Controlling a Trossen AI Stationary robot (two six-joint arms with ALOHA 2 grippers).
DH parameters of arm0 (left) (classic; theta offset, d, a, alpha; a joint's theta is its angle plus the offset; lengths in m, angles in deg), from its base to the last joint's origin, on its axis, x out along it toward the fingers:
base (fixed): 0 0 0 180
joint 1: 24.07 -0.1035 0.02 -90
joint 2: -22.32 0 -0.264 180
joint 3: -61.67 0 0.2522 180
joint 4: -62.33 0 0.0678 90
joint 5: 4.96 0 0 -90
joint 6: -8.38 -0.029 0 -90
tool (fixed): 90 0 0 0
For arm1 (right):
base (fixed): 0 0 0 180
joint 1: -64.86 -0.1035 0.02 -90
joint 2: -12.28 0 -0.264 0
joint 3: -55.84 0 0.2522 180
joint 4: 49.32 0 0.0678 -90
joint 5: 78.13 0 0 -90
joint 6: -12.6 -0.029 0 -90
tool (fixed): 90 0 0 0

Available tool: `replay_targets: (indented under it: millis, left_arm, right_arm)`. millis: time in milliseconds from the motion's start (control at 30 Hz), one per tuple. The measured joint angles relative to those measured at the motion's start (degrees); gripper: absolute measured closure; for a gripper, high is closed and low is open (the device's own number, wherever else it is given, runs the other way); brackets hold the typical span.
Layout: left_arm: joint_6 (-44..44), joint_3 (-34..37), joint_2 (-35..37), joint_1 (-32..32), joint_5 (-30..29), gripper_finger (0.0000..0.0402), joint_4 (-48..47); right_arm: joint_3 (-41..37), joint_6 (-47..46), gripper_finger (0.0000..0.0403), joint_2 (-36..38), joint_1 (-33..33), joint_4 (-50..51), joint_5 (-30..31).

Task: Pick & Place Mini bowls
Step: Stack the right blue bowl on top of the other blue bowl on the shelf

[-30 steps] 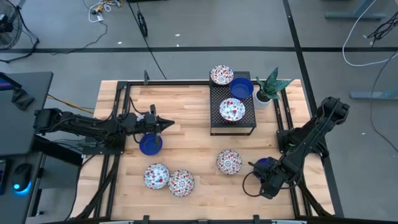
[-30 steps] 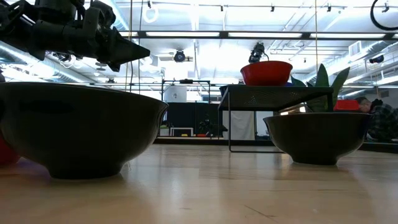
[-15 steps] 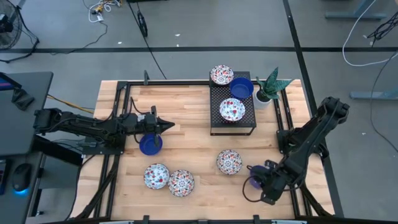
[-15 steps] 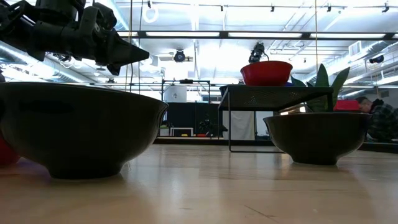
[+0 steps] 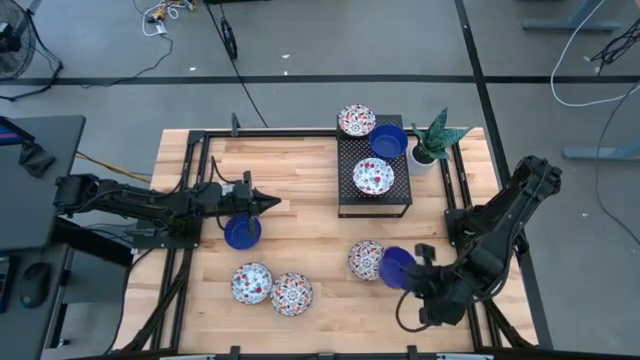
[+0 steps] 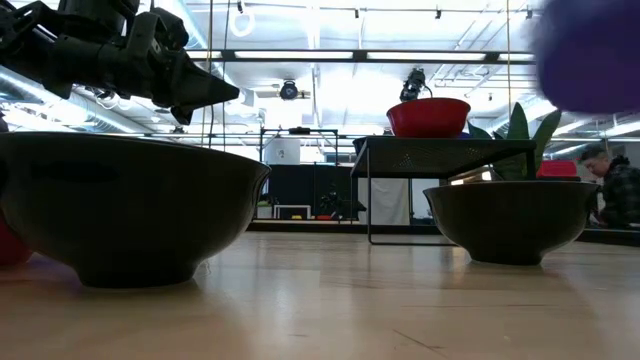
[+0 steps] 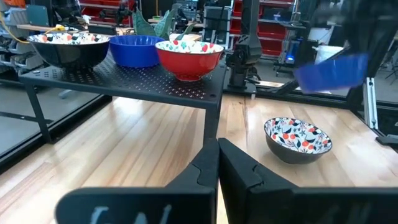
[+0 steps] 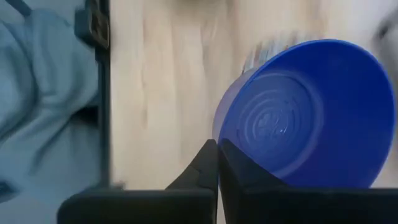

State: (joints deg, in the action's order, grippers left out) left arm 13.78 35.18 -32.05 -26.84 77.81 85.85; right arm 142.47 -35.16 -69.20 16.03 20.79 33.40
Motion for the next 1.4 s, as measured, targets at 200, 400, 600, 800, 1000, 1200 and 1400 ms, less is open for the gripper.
replay_targets:
  millis: [200,400,600,800,1000,1200,1400]
  left_arm:
    - [0.31,0.0,0.0,0.0,0.0,0.0392,-0.02]
    - [0.42,0.0,0.0,0.0,0.0,0.0392,-0.03]
    - [0.42,0.0,0.0,0.02,0.0,0.0392,-0.84]
    - [0.42,0.0,0.0,0.02,0.0,0.0392,-1.22]
    - [0.42,0.0,0.0,0.02,0.0,0.0392,-1.2]
    - [0.44,0.0,0.0,0.11,0.02,0.0392,-1.2]
    - [0.44,0.0,0.0,0.11,0.02,0.0392,-1.2]
  right_arm:
    - [6.59,29.38,0.0403,-0.01,5.62,0.84,13.81]
    - [13.06,48.97,0.0403,-0.01,20.21,7.4,17.14]
    - [16.07,60.01,0.0403,0.01,39.2,15.35,12.55]
    - [14.55,66.93,0.0403,-0.04,55.9,17.67,6.27]
    - [14.43,69.71,0.0403,0.01,64.8,16.2,-1.57]
    - [14.43,69.93,0.0403,0.01,67.52,15.72,-4.71]
    - [13.9,71.16,0.0403,0.01,68.37,15.66,-7.03]
